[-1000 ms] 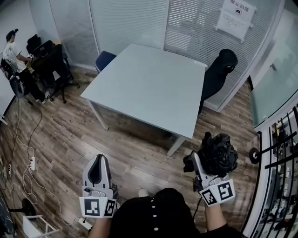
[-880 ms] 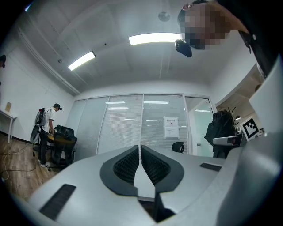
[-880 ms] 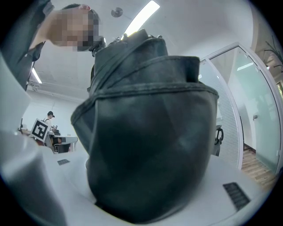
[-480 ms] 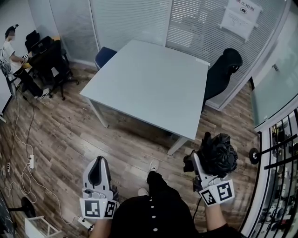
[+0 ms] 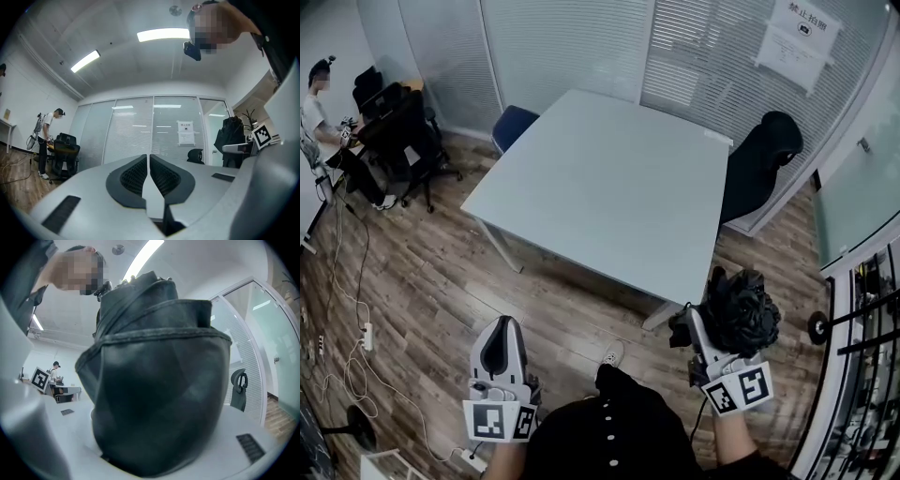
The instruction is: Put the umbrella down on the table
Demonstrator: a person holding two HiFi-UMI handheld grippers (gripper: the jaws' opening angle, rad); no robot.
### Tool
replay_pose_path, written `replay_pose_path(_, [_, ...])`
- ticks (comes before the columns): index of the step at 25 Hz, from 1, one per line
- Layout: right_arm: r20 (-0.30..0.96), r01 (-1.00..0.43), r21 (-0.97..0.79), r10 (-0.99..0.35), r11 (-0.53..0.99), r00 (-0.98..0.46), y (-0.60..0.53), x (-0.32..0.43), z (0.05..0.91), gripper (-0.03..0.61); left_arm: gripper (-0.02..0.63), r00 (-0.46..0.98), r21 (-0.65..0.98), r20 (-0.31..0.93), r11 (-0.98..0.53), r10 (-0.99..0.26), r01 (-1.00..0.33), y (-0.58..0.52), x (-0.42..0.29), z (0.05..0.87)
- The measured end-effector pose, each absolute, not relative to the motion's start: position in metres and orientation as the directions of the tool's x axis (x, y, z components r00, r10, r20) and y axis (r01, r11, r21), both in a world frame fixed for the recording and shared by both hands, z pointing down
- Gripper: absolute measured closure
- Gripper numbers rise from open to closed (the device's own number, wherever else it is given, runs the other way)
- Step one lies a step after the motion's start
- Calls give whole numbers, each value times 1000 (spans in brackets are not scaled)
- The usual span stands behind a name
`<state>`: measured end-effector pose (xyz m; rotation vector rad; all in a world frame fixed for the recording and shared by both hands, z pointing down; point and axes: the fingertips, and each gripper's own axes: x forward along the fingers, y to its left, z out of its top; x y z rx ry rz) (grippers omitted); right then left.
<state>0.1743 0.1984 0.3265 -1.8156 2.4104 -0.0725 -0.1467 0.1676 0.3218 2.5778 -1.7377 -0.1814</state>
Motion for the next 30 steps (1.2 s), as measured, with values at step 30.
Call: replay_pose_path(30, [-61, -911, -137, -921, 390, -385, 18, 212, 340, 313, 588, 307, 75, -62, -311, -950, -947, 19, -92, 325])
